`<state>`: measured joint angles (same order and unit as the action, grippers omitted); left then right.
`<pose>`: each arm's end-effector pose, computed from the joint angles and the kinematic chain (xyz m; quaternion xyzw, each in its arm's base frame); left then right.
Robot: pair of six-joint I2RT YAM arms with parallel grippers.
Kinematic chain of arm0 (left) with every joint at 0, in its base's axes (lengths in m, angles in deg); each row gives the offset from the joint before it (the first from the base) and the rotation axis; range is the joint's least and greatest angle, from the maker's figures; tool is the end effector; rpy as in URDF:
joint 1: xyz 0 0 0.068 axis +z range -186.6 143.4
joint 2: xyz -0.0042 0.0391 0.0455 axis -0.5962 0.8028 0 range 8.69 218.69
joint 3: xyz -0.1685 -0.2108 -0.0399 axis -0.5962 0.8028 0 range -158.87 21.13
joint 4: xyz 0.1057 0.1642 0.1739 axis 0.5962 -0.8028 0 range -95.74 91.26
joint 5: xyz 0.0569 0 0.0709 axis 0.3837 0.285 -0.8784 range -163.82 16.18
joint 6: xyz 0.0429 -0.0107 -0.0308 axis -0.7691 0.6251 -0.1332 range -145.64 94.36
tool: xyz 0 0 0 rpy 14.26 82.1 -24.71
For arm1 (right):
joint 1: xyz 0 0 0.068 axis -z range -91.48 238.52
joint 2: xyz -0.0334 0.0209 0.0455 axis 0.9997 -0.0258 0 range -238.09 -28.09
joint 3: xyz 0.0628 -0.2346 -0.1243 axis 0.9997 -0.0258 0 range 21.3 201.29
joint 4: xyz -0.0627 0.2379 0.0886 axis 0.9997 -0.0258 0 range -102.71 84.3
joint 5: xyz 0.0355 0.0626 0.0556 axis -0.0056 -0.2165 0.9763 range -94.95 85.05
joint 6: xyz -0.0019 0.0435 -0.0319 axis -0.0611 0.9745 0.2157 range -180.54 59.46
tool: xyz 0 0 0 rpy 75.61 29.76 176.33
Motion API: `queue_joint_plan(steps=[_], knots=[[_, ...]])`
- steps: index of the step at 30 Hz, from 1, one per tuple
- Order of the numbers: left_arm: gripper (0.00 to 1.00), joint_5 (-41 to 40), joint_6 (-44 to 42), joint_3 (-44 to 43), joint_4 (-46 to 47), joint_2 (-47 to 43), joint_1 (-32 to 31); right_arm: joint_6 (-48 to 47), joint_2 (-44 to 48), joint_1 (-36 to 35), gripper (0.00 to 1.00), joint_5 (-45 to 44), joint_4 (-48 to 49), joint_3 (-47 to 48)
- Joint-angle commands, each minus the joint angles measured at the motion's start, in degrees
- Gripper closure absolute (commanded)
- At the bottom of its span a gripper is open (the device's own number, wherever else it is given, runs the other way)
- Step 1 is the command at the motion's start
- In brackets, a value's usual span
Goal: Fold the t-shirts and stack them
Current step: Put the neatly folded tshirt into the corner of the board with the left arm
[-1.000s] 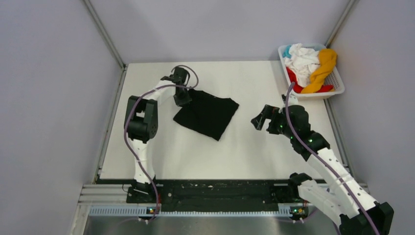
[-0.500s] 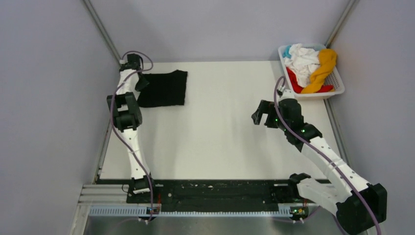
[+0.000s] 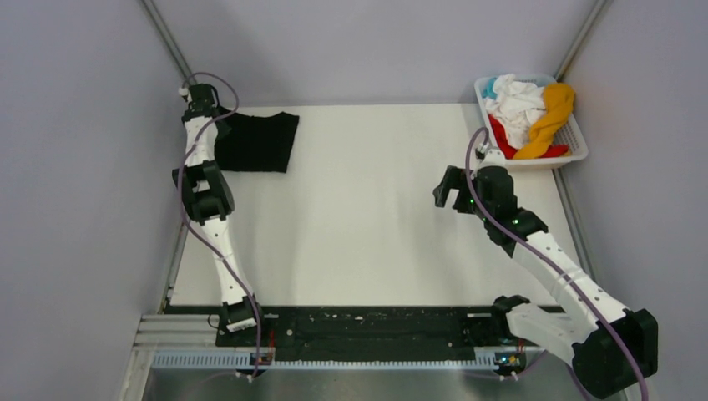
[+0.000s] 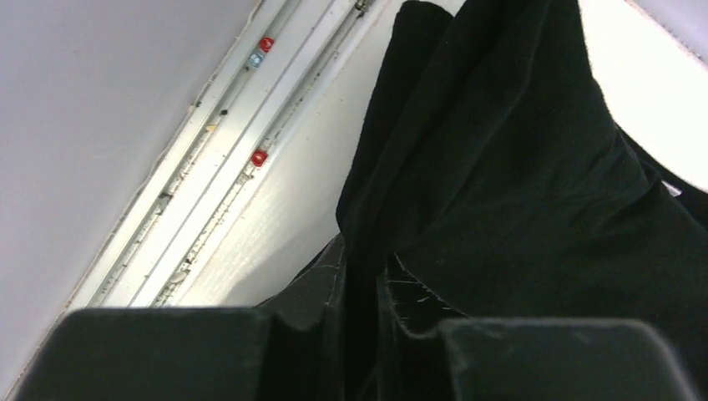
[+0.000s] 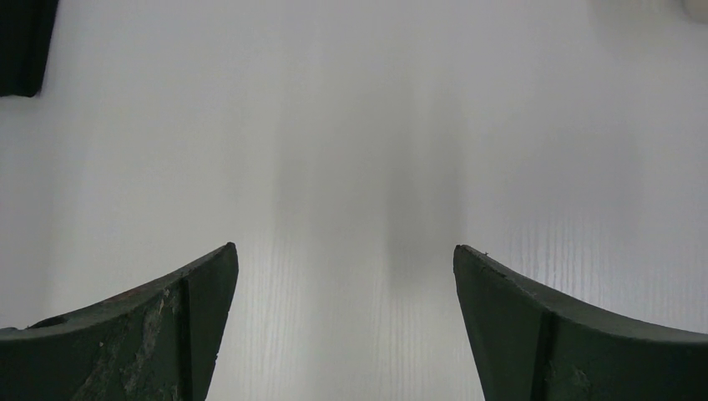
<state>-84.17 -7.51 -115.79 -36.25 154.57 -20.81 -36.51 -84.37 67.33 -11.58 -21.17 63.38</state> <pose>0.5419 0.1599 0.2036 -0.3017 0.8750 0.0763 0.3709 0.2074 0.0760 0.2770 0.0505 0.8621 0.1468 0.4824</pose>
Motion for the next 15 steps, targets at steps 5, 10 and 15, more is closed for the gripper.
queue_joint_plan(steps=[5,10,15], knots=[[0.14,0.6,5.3,5.3,1.9,-13.1,3.0,0.6,2.8,0.7,0.01,-4.2,-0.9,-0.1],[0.01,9.8,10.0,24.3,3.5,-24.8,2.9,2.8,6.5,1.2,0.01,-5.0,-0.4,-5.1],[0.01,8.4,10.1,43.9,9.8,-43.0,-1.0,3.7,10.8,1.2,0.01,-1.7,-2.1,-8.6]])
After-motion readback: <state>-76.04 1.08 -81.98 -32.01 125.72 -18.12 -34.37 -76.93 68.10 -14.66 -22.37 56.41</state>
